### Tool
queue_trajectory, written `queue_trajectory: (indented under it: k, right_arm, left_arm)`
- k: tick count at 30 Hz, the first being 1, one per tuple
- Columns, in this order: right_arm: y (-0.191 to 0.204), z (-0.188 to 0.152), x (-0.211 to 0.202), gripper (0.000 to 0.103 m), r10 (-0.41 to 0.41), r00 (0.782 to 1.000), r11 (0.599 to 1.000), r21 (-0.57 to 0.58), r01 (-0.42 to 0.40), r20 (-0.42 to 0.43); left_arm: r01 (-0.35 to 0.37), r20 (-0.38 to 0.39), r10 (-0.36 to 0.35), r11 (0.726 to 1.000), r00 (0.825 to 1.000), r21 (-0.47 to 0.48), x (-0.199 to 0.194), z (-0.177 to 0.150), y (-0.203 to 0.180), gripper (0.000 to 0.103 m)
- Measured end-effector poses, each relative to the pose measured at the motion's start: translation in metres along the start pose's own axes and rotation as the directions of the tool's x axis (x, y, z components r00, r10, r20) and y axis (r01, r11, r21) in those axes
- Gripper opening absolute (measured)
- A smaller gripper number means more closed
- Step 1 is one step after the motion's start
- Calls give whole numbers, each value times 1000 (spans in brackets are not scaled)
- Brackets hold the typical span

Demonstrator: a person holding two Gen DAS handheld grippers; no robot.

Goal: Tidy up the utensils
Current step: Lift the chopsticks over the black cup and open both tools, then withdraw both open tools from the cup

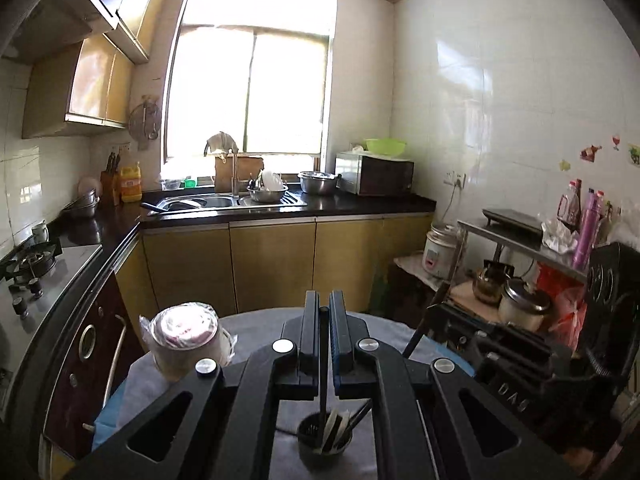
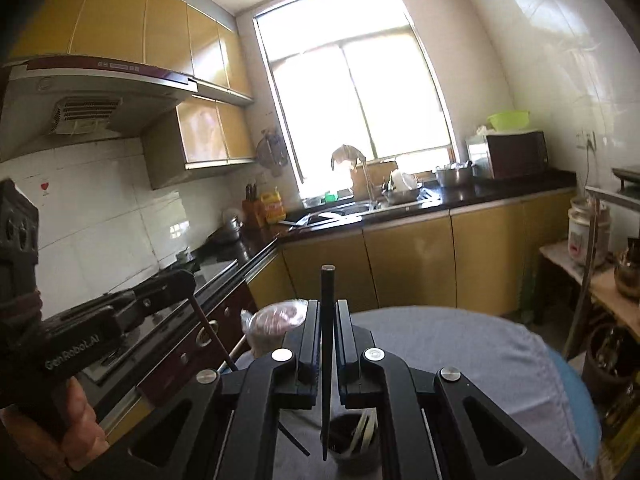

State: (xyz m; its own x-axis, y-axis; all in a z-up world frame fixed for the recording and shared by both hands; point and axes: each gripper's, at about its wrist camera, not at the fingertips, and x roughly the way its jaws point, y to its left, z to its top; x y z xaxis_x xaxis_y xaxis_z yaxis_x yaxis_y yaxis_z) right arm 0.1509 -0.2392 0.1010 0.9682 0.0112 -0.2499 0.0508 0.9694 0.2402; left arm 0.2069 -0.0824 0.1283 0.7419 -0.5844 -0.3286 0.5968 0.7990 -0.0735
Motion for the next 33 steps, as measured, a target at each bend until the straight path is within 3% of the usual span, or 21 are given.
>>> queue_trajectory:
  k: [4, 10, 15, 17, 21, 25, 29, 33]
  right_arm:
    - [2, -5, 19, 7, -32, 999, 999, -21, 33, 7]
    - [-11, -40, 55, 7, -55, 994, 998, -12, 54, -97]
    - [-35, -63, 66, 8, -15, 977, 997, 74, 31, -214]
    - [-45, -66, 60, 13, 19, 970, 992, 122, 11, -241]
    - [-60, -73, 24, 17, 29, 980, 988, 155, 2, -196]
    - [-71, -95, -18, 23, 22, 982, 987, 161, 9, -185]
    - [-77, -132, -44, 23, 40, 967, 983, 182, 7, -251]
    - [-77, -180, -65, 23, 51, 939, 983, 185, 13, -339]
  left_arm:
    - [-20, 4, 20, 1000, 1000, -20, 20, -9, 4, 5]
    - [-16, -85, 11, 999, 996, -52, 57, -48, 15, 5]
    - [0, -189, -20, 995, 982, -103, 67, -74, 27, 6]
    - [13, -192, -35, 993, 981, -114, 56, -78, 30, 10]
    - [-7, -125, 2, 999, 992, -43, 5, -90, 27, 54]
    - [-46, -129, 44, 999, 991, -14, -42, -123, 31, 57]
    - [-111, -233, 84, 988, 969, -108, -71, -182, 47, 57]
    - [-209, -382, 118, 956, 917, -206, -90, -255, 59, 57]
